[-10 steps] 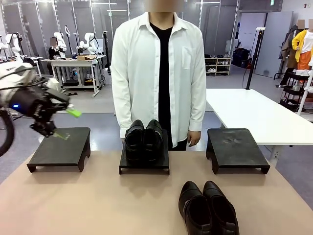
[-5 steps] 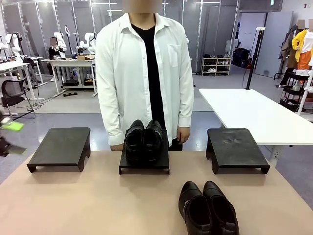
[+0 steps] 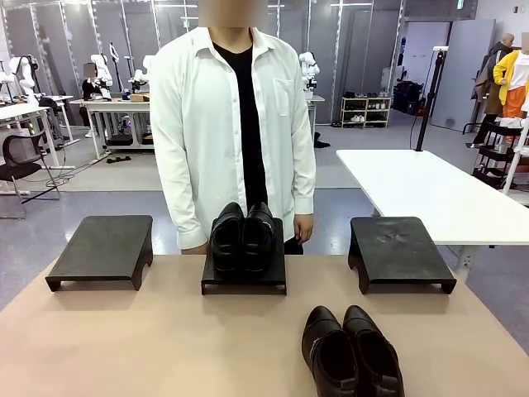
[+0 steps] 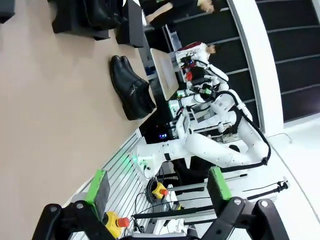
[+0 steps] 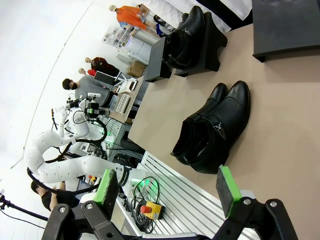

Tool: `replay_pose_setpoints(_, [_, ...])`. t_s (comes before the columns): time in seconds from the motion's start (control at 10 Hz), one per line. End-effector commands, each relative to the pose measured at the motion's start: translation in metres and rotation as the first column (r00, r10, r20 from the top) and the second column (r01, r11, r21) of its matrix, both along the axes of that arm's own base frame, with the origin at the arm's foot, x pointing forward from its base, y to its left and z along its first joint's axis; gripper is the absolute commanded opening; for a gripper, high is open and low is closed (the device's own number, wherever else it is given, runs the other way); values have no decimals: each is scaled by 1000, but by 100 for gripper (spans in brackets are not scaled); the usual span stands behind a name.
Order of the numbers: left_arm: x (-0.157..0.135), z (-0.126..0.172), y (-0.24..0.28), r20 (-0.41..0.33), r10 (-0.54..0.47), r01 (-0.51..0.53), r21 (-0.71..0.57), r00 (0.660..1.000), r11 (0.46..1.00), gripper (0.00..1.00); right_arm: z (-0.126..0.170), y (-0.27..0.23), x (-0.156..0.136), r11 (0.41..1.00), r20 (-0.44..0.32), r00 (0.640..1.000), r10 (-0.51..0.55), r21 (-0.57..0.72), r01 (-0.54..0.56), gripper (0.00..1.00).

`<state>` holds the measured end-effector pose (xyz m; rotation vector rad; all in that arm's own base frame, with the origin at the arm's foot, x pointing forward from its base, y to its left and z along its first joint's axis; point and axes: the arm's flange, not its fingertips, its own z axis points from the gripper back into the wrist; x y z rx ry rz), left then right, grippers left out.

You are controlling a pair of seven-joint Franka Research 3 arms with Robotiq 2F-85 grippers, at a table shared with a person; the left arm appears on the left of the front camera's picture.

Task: Place the shoes on the stand as instructed by the person.
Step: Pick up another pair of Shoes and place it on the Shoes Stand indicated by the person.

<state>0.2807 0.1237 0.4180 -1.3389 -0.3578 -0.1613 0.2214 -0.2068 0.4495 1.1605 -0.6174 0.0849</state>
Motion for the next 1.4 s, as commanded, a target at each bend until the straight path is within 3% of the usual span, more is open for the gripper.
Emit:
replay_pose_setpoints(0.0, [-25,-12,-5,15,3,-3,-30,1000,1000,100,0,0,-1,1000,26,1000,2,4,-2,100])
replay_pose_setpoints(0.2, [-11,-3,-9,16,16,-16,-31,1000,999,100,0,0,-1,1000,26,1000,2,4,-2,100])
replay_pose_setpoints(0.3, [-8,-5,12,-3,27,-27,-24,1000,999,100,0,0,-1,1000,26,1000,2,4,-2,100])
replay_pose_setpoints(1.3, [-8,-5,12,-3,27,-27,-24,1000,999,100,0,0,-1,1000,26,1000,2,4,-2,100])
